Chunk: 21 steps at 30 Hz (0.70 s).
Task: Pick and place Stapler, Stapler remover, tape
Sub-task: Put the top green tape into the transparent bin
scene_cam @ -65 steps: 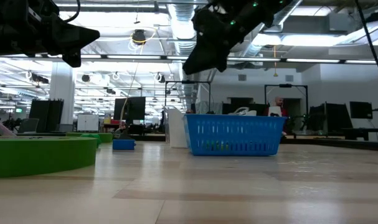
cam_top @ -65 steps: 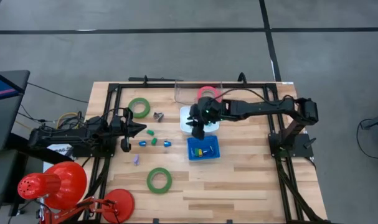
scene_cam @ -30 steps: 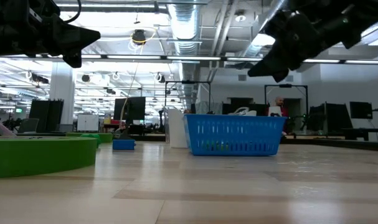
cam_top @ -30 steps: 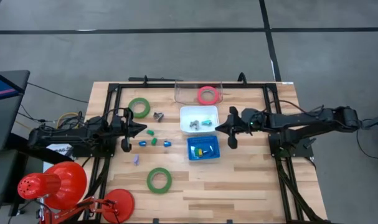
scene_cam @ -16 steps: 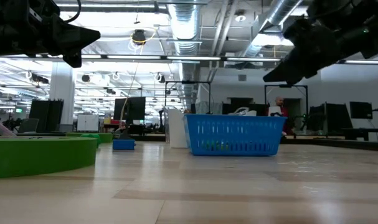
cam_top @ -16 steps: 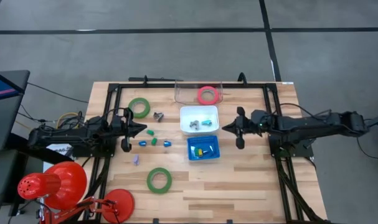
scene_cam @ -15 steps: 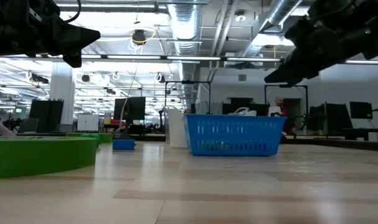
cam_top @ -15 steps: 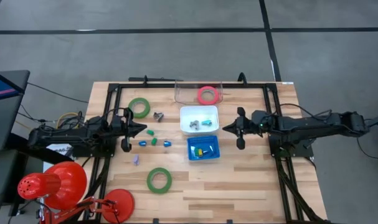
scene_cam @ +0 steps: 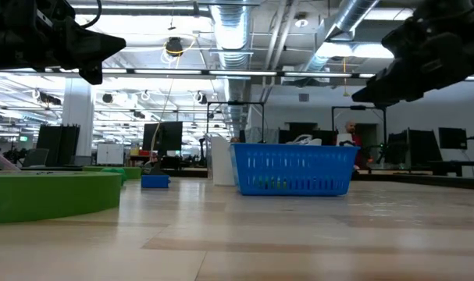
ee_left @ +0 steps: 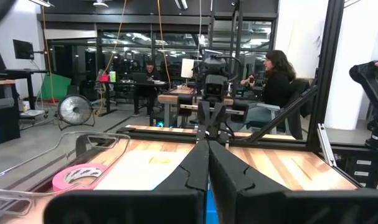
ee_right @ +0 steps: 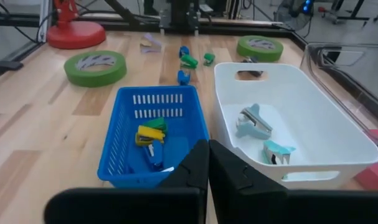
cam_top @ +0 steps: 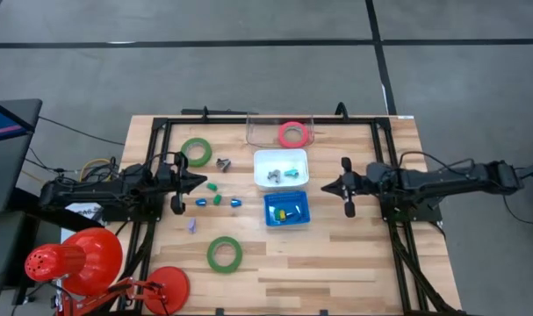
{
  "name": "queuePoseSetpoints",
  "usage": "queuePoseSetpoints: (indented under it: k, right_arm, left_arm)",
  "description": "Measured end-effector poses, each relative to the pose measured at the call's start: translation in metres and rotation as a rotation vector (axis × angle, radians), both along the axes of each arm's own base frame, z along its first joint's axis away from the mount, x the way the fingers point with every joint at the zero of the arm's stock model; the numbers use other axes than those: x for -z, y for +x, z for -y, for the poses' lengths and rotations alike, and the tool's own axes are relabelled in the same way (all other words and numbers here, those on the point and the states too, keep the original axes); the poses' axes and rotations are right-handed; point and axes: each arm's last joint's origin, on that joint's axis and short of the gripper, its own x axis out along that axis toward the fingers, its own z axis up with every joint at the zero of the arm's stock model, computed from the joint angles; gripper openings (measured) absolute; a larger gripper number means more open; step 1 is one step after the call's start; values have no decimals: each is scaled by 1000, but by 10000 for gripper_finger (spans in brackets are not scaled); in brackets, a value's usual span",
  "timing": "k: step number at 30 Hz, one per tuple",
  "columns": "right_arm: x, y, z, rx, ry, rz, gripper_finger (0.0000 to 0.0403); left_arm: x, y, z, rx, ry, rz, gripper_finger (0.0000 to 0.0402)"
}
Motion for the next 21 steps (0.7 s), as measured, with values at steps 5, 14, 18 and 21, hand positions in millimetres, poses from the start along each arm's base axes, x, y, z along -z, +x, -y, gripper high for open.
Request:
queuePoseSetpoints:
  k: [5,14,18,21]
  right_arm:
    - [4,-8,0,1,-1,25,0]
    - [12,-22,-1,3,4,92,0]
    - [13,-26,-1,3,2,124,0]
    - [17,-29,-1,3,2,135,0]
  left_arm:
    - [0,0,0,0,0,0,3]
    - [-1,0,0,0,0,8,3]
    - [-1,0,0,0,1,12,3]
    - [-1,0,0,0,1,14,3]
